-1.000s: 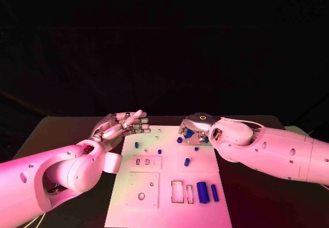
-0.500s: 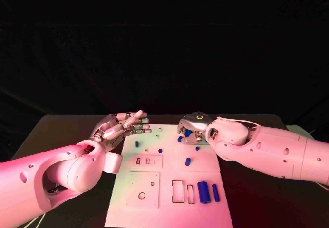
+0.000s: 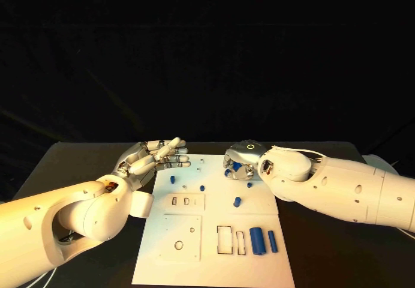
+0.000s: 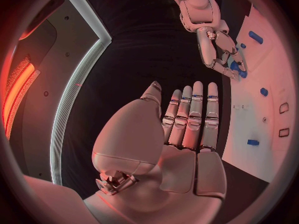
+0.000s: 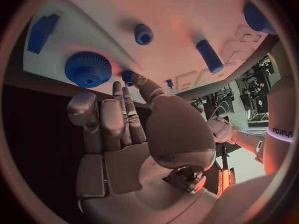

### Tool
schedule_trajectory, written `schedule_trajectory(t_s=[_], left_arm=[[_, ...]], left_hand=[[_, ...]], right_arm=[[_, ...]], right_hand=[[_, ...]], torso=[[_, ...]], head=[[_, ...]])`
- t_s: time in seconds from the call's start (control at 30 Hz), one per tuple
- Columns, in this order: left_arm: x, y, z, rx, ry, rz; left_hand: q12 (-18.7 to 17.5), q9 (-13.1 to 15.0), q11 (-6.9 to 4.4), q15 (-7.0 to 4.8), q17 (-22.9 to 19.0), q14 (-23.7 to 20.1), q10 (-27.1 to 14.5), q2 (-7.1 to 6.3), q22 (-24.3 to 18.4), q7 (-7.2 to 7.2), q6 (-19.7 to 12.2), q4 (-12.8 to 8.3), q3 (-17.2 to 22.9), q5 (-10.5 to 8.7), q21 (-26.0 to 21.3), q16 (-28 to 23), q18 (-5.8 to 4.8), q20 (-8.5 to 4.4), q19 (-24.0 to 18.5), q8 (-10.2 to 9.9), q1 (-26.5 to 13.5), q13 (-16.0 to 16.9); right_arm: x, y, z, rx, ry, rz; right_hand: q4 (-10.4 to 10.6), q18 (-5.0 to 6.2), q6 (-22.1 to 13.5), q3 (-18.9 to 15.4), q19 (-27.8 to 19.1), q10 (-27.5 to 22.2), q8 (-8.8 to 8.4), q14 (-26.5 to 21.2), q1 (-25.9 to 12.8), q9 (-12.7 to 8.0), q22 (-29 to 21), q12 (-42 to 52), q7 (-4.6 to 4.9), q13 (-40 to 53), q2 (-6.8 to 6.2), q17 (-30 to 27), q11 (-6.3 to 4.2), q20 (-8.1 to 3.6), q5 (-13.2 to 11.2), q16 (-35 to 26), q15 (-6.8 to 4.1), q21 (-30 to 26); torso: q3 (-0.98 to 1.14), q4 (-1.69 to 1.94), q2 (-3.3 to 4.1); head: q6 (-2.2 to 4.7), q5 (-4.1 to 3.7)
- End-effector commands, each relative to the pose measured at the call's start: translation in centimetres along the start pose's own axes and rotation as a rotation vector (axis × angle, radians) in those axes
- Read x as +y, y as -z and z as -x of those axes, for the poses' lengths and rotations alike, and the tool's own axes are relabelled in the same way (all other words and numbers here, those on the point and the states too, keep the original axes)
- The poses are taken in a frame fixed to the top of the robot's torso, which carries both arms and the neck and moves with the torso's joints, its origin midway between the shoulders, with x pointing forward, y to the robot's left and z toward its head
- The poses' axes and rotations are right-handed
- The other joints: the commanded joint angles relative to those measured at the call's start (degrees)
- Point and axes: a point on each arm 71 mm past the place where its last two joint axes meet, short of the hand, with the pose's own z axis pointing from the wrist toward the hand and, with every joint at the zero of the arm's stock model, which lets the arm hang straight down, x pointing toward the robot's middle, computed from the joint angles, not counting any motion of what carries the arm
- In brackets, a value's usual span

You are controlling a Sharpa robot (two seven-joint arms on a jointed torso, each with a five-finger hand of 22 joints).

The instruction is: Assemble the parts on the task board

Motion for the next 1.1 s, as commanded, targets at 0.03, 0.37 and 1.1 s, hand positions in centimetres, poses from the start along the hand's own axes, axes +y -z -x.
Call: schedule_trajectory(t_s=[0.03, 0.37, 1.1], left_arm=[[-0.2, 0.0, -0.3, 0.026, 0.002, -0.009], [-0.2, -0.1, -0.3, 0.027, 0.002, -0.008], [-0.3, -0.2, 0.4, -0.015, -0.009, -0.026]], left_hand=[[-0.10, -0.05, 0.38, 0.37, 0.07, 0.10, -0.08, 0.20, -0.02, 0.33, -0.01, 0.02, -0.37, -0.01, 0.17, -0.19, 0.69, -0.08, 0.38, -0.27, 0.42, -0.06], [-0.22, -0.05, 0.43, 0.41, 0.08, 0.05, -0.13, 0.29, -0.05, 0.37, -0.05, 0.06, -0.38, 0.00, 0.15, -0.28, 0.69, -0.07, 0.34, -0.37, 0.40, -0.06], [-0.66, -0.06, 0.55, 0.51, 0.13, 0.02, -0.31, 0.67, -0.12, 0.52, -0.18, 0.03, -0.26, 0.05, 0.15, -0.55, 0.69, -0.04, 0.29, -0.72, 0.62, -0.07]], right_arm=[[0.0, -0.1, -0.1, 0.019, 0.013, -0.005], [0.1, -0.2, -0.3, 0.032, 0.014, -0.001], [1.3, 0.2, 1.7, -0.165, -0.025, 0.013]], right_hand=[[0.10, -0.84, 0.68, 0.43, 0.43, 0.38, 0.32, 1.82, 0.63, 0.12, 0.19, 0.27, -0.01, 0.11, -0.05, 0.14, -0.26, -0.07, -0.11, 0.38, -0.18, 0.30], [0.60, -1.00, 1.93, 1.57, 0.75, 1.33, 0.77, 1.74, 0.85, 0.48, 1.69, 0.74, -0.50, 0.16, 0.11, 0.96, -0.66, -0.27, -0.17, 1.35, -0.47, 1.28], [1.59, -2.23, 5.56, 4.70, 4.18, 4.60, 2.73, 1.90, 1.78, 2.63, 9.25, 1.19, -1.82, 0.23, 1.02, 2.95, -1.89, -1.17, -1.25, 3.52, -1.44, 6.06]], torso=[[0.01, -0.04, 0.11], [0.01, -0.02, 0.28], [-0.11, 0.00, 0.22]], head=[[-0.04, 0.05], [0.00, 0.12], [0.52, 0.16]])
